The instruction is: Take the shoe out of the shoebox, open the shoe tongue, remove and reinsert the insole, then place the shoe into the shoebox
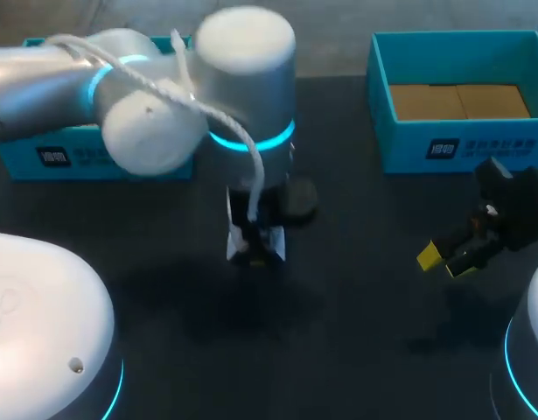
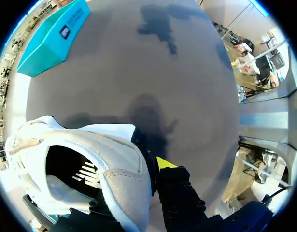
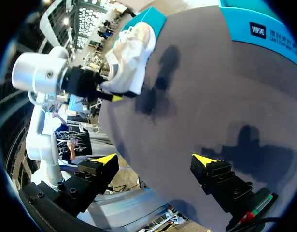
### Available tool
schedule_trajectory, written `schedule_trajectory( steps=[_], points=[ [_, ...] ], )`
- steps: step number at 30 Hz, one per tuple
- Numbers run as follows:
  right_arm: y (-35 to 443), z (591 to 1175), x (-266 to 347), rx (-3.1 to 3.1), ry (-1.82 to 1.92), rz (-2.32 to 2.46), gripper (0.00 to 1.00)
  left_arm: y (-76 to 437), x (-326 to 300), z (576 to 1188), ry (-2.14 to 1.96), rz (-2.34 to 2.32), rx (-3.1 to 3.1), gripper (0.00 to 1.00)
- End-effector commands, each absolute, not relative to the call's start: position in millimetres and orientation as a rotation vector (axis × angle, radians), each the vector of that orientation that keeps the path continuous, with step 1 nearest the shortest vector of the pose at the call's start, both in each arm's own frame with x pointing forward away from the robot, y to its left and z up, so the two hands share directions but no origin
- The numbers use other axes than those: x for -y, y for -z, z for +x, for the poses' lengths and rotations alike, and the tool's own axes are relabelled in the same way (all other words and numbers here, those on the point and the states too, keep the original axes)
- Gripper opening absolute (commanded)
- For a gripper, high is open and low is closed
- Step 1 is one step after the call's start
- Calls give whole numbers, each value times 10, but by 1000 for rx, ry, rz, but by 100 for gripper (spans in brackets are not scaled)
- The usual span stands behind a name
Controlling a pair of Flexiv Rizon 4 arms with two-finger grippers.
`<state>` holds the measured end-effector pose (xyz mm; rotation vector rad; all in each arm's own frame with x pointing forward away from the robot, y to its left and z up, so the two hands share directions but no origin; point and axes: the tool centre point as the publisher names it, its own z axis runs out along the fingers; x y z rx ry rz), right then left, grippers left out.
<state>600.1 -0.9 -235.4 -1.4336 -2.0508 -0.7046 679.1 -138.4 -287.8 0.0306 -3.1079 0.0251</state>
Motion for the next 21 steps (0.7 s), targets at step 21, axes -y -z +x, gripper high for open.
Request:
schedule_trajectory(
  steps=[21],
  points=[
    [2354, 5992, 7, 2051, 702, -1436, 100, 1285, 83, 8035, 4, 161, 3122, 0]
  ],
)
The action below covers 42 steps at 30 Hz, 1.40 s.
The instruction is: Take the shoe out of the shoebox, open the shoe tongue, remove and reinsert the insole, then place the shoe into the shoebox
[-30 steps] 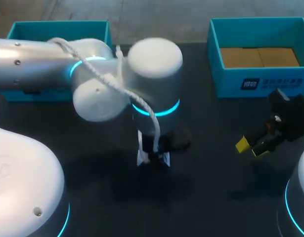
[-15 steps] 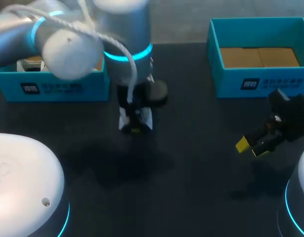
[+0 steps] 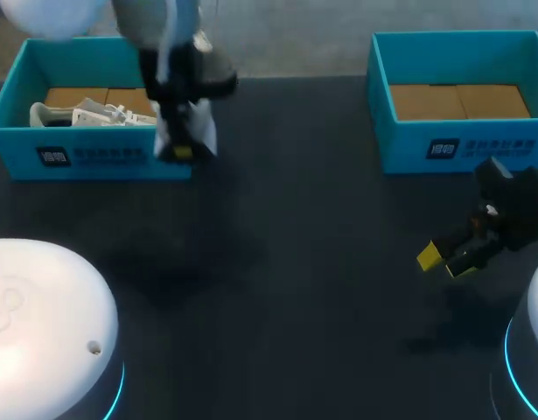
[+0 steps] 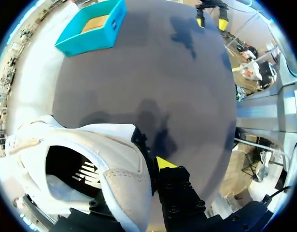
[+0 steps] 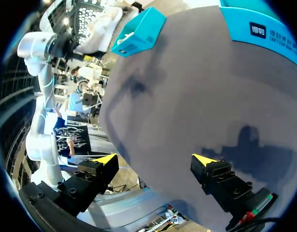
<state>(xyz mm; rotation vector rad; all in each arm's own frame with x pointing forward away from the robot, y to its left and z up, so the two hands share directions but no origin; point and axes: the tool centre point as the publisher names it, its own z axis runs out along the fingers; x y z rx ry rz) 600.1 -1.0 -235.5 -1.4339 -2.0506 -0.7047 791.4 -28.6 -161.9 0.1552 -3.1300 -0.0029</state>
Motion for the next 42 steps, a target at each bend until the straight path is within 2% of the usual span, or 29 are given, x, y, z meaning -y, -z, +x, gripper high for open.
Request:
schedule_trajectory(
  steps=[1, 9, 31, 42],
  points=[
    [2354, 5992, 7, 2051, 702, -1436, 100, 1239, 12, 8103, 4, 182, 3118, 0],
    [2354, 5992, 7, 2051, 702, -1436, 100, 1098, -452, 8503, 125, 208, 3102, 0],
    [2354, 5992, 7, 2051, 702, -1436, 100, 1098, -452, 8503, 125, 208, 3102, 0],
    [2354, 5992, 7, 2051, 702, -1436, 100, 1126, -1146, 9174, 70, 218, 3087, 0]
  ],
)
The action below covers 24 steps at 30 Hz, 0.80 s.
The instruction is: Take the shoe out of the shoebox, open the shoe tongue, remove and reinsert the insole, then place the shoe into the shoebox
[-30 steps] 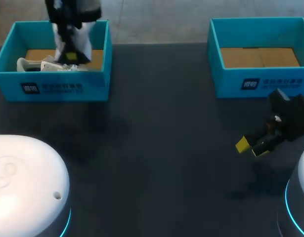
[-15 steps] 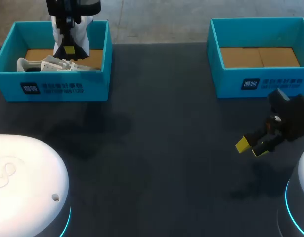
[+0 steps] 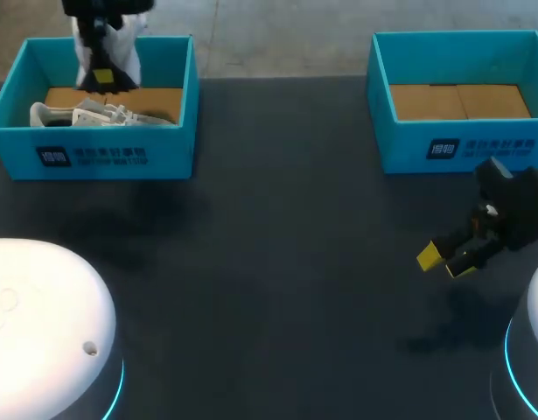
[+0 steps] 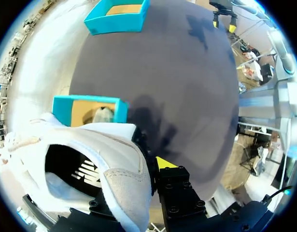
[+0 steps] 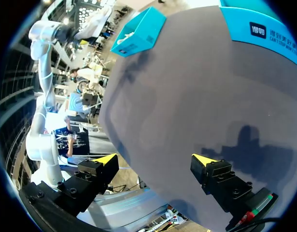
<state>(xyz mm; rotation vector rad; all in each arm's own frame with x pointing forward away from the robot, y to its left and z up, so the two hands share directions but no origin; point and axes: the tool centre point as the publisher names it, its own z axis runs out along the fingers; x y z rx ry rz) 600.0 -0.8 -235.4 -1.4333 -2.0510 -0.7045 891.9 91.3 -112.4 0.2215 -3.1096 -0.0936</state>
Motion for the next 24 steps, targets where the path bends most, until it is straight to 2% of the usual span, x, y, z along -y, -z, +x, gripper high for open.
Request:
schedule_trajectory(
  steps=[1, 24],
  points=[
    [2354, 5992, 7, 2051, 702, -1436, 100, 1137, -1212, 9237, 65, 206, 3079, 0],
    [2354, 5992, 7, 2051, 702, -1436, 100, 1433, -2167, 10380, 24, 200, 3076, 0]
  ],
)
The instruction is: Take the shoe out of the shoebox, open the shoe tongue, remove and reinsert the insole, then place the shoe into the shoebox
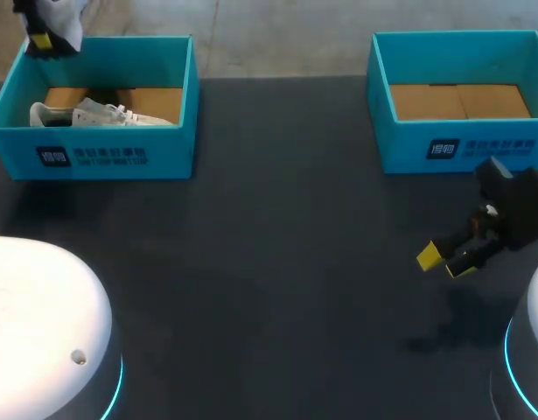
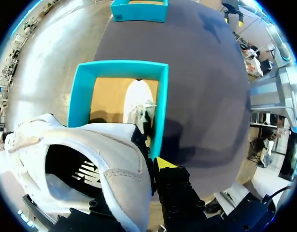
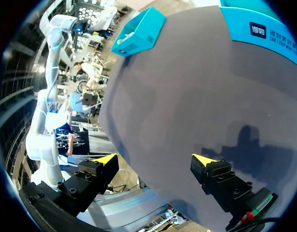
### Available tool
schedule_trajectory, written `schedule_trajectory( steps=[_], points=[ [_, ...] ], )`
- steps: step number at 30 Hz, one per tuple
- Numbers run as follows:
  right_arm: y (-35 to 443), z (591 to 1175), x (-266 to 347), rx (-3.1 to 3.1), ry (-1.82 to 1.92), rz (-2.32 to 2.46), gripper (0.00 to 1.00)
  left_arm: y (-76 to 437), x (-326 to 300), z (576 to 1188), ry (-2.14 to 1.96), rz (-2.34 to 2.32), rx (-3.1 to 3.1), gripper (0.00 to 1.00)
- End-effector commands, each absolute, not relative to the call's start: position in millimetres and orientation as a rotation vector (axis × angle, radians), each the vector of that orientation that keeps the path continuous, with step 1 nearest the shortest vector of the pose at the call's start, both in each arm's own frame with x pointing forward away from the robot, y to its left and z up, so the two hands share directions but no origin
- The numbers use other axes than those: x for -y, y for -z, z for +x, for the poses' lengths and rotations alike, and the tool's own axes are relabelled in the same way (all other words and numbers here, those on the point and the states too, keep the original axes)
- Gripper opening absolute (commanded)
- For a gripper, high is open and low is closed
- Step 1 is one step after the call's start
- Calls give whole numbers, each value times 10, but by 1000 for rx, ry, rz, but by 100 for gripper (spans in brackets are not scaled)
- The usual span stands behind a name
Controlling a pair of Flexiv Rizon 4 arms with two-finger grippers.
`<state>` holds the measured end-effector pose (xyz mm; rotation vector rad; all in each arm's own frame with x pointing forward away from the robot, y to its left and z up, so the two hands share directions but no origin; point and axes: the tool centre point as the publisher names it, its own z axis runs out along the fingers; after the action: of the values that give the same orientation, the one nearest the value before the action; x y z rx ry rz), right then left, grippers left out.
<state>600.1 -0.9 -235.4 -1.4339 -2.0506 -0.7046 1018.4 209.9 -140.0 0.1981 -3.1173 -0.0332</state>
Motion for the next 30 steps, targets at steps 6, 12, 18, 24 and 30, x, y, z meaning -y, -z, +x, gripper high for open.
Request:
schedule_trajectory(
  steps=[6, 12, 18, 24, 30],
  points=[
    [2354, 5992, 7, 2051, 702, -1436, 100, 1482, -2252, 10474, -16, 195, 3089, 0],
    [2354, 5992, 7, 2051, 702, -1436, 100, 1509, -2283, 10553, 10, 163, 3100, 0],
    [2354, 5992, 7, 2051, 702, -1436, 100, 1526, -2335, 10650, -5, 87, 3101, 0],
    [2354, 5992, 7, 2051, 702, -1436, 100, 1529, -2465, 10750, 22, -118, 3124, 0],
    [2354, 5992, 7, 2051, 702, -1436, 100, 1452, -2561, 10743, 90, -405, 3118, 0]
  ],
)
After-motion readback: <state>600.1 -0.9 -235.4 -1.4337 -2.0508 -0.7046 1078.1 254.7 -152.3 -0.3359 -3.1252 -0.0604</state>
